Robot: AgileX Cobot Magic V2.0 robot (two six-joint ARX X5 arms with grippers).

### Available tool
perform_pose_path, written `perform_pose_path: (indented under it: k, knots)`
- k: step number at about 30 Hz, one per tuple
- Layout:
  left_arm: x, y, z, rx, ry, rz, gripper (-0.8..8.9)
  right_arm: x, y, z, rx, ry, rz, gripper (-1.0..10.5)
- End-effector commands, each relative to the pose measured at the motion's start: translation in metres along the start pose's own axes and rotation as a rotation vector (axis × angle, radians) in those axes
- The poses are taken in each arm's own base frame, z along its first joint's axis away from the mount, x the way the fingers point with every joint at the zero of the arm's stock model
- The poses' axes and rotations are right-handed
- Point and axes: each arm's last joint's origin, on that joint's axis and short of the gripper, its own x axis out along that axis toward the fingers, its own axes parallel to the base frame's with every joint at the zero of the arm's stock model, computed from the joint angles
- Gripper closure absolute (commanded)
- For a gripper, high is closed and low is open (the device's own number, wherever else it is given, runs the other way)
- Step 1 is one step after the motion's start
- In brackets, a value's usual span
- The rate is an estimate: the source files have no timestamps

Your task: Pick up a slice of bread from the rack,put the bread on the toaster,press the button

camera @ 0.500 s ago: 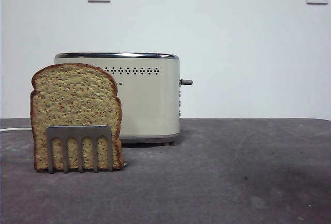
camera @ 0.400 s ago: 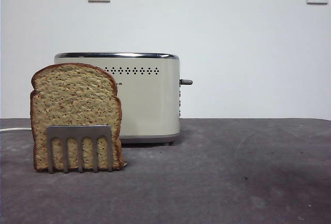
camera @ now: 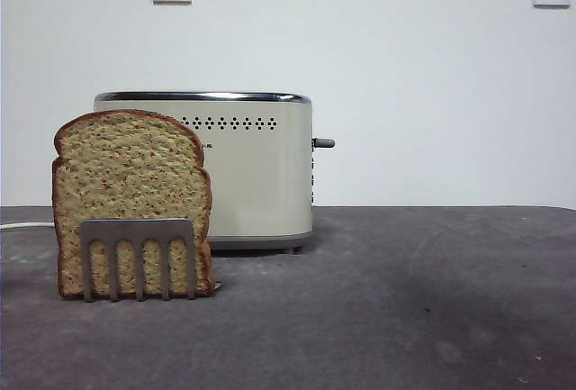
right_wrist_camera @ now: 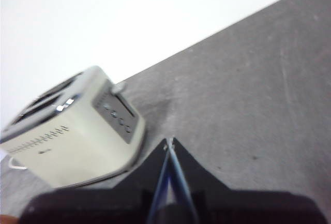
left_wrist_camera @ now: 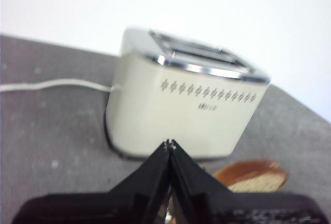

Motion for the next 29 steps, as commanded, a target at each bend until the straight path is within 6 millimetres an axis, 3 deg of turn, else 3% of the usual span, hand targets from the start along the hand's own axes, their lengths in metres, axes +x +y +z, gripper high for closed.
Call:
perform_pose_path:
  k: [1,7,16,22,29]
  knots:
    - [-0.009,-0.008,0.017,0.009,-0.033,-0.01,8.22,0.001,0.012,0.021,-0.058,0.024,0.035,9.6]
    - [-0.022,-0.025,0.053,0.058,0.011,-0.061,8.21,0.005,0.037,0.066,-0.175,0.151,0.095,9.6]
    - [-0.02,-0.05,0.114,0.188,0.2,-0.286,8.22,0.007,0.069,0.122,-0.338,0.369,0.177,9.6]
    - [-0.017,-0.059,0.139,0.256,0.342,-0.36,8.22,0.003,0.084,0.141,-0.422,0.511,0.204,9.6]
    - [-0.018,-0.063,0.14,0.314,0.441,-0.42,8.22,0.001,0.093,0.144,-0.451,0.573,0.253,9.6]
